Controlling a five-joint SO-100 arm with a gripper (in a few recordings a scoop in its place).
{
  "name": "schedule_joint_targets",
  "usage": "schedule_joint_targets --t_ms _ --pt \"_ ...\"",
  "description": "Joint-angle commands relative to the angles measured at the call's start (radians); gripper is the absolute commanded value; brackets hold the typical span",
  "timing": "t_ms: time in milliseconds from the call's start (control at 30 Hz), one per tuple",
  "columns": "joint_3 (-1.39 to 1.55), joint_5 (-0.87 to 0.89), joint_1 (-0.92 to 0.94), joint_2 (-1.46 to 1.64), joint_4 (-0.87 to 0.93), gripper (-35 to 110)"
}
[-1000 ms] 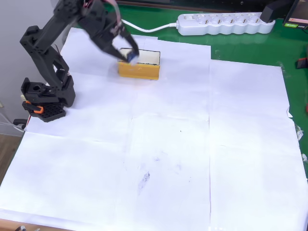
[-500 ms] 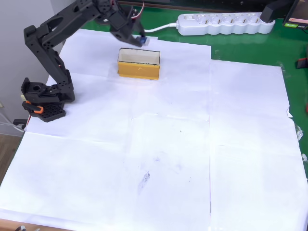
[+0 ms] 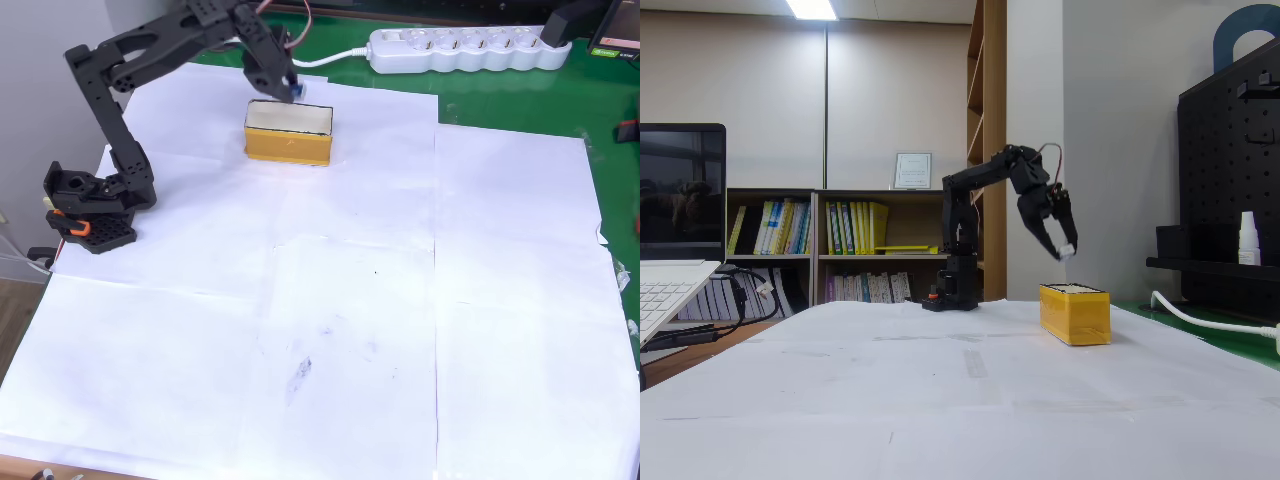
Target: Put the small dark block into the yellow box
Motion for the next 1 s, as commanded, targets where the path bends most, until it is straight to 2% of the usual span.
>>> schedule_joint_targets --t_ms 0,100,200,300,500,667,800,967 --pt "0.014 -0.014 -0.032 0.006 -0.002 0" --pt "0.006 -0.029 -0.046 0.017 0.0 4" --pt "-0.012 -0.058 -0.051 0.018 0.0 25" --pt "-0.031 -0.098 -0.051 0.014 -0.023 34" --pt "-0.032 -0.117 -0.034 0.012 -0.087 39" --pt "-0.044 -0.126 -0.026 -0.12 -0.087 39" --pt "-0.195 -0.258 0.014 -0.408 -0.029 39" --pt "-0.509 -0.485 0.184 -0.841 -0.038 39"
